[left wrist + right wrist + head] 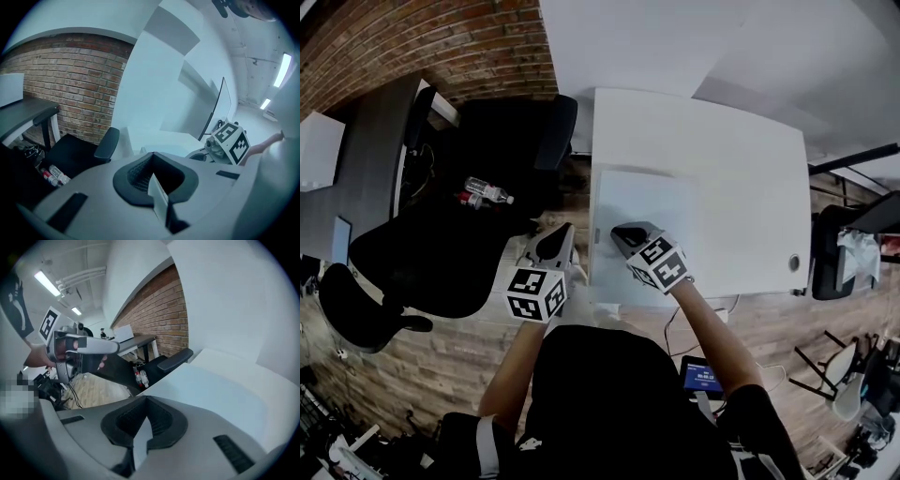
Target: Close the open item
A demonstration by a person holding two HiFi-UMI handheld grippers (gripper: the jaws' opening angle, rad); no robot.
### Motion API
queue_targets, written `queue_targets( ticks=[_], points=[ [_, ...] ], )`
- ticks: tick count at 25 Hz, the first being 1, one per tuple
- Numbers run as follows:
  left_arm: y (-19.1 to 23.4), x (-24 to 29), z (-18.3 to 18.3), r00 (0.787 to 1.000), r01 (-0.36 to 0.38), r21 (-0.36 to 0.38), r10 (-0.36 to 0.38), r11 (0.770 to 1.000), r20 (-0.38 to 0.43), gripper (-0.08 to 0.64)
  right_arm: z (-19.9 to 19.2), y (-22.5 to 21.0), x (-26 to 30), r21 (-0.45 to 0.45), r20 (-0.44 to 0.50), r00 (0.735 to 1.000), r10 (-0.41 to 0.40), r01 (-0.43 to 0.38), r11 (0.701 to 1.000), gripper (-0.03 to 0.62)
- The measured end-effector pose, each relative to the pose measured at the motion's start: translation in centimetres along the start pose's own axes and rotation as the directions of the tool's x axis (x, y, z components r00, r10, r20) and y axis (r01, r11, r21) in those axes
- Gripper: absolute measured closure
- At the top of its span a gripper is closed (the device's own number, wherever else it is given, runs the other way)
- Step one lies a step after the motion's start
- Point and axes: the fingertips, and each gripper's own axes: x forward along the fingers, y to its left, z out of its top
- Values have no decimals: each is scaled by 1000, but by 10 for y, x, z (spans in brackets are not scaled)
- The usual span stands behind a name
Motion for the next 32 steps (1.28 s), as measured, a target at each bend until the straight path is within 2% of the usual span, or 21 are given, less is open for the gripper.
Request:
queue_targets(
  ticks=[5, 12, 18, 24, 32],
  points=[
    [-13, 1, 10, 1000, 14, 27, -14, 1000, 19, 551, 6, -12, -24, 61, 65, 997, -46, 42, 997, 555],
    [-42, 4, 27, 998, 40, 73, -44, 996, 45, 551, 25, -22, -67, 61, 186, 978, -98, 88, 994, 555],
    [-69, 7, 42, 995, 65, 125, -74, 990, 68, 551, 42, -34, -112, 73, 298, 940, -169, 154, 985, 555],
    [-95, 4, 56, 991, 80, 174, -98, 981, 95, 551, 54, -45, -152, 121, 401, 886, -233, 200, 972, 555],
    [-103, -3, 65, 988, 75, 196, -99, 978, 116, 551, 63, -48, -181, 161, 466, 842, -273, 223, 962, 555]
  ],
)
